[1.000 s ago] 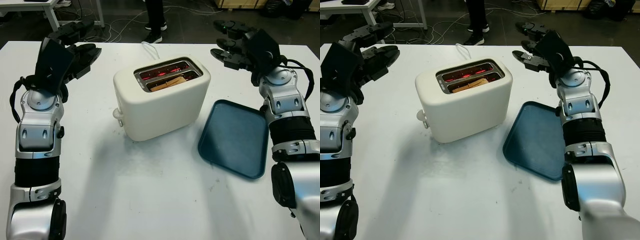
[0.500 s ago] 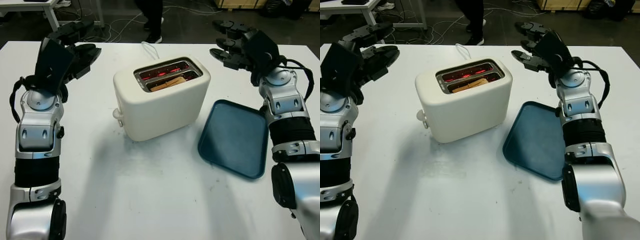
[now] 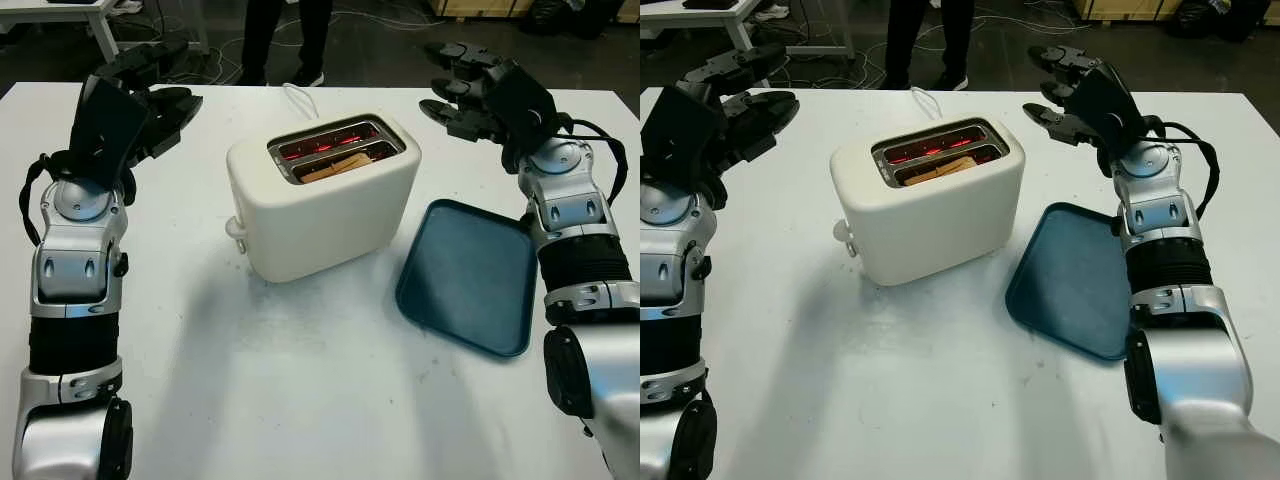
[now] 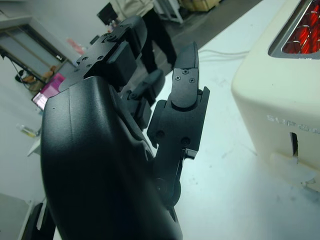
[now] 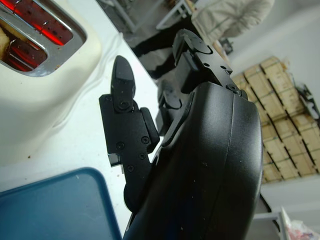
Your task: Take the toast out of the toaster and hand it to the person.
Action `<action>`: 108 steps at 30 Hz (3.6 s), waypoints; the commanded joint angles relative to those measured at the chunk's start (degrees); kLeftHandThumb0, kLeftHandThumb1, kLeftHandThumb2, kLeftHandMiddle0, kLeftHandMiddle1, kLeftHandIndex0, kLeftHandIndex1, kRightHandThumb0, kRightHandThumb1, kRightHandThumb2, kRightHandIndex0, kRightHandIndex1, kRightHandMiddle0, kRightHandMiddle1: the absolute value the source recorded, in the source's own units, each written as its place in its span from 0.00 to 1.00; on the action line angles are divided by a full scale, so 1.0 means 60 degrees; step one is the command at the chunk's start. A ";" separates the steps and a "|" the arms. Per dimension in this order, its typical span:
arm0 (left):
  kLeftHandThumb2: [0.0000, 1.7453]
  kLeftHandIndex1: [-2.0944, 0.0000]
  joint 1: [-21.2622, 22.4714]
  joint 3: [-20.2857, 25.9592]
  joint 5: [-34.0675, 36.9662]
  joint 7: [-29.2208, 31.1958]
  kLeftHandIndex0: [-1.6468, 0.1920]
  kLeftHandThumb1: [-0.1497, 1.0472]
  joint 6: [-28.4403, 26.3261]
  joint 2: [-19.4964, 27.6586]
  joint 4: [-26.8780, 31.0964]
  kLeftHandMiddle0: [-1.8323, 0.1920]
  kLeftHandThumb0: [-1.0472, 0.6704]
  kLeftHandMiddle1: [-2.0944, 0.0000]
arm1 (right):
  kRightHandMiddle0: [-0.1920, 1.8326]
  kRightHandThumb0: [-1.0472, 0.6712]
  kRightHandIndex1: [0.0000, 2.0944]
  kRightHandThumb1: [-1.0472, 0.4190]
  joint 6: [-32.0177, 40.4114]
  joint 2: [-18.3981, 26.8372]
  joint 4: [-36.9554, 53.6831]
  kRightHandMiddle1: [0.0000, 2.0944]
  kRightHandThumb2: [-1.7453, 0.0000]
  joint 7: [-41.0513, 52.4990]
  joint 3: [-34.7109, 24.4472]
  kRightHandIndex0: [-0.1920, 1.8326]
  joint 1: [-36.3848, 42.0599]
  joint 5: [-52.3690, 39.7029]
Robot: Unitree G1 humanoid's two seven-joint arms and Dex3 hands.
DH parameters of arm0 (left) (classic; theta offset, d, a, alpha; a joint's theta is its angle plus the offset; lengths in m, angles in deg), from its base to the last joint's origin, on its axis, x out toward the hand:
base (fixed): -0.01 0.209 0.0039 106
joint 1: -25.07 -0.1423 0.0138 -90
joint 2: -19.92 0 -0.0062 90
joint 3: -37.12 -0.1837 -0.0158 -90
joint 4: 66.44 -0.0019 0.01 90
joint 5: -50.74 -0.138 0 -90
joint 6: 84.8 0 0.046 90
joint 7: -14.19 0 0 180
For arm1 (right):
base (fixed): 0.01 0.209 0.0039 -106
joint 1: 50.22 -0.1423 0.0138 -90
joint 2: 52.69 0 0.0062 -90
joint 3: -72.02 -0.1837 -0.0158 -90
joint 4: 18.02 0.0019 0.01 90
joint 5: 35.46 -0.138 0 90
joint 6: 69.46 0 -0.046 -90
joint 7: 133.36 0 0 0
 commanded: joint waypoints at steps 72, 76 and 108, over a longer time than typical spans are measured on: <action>0.12 0.97 0.0029 0.0006 0.0210 0.0181 0.57 0.89 0.0470 -0.0064 -0.0153 0.77 0.46 0.60 | 0.30 0.49 0.01 0.09 0.0074 0.0079 0.0178 0.00 0.84 0.0143 0.0039 0.33 0.0086 -0.0052; 0.12 0.97 0.0017 -0.0001 0.0190 0.0193 0.57 0.89 0.0463 -0.0039 -0.0130 0.77 0.46 0.60 | 0.30 0.49 0.01 0.09 0.0095 0.0062 0.0178 0.00 0.84 0.0175 0.0019 0.32 0.0074 -0.0093; 0.12 0.97 0.0110 -0.0008 0.0250 0.0260 0.57 0.89 0.0432 -0.0057 -0.0190 0.78 0.46 0.58 | 0.32 0.45 0.00 0.09 0.0016 0.0066 0.0181 0.01 0.85 0.0131 0.0132 0.33 0.0055 0.0018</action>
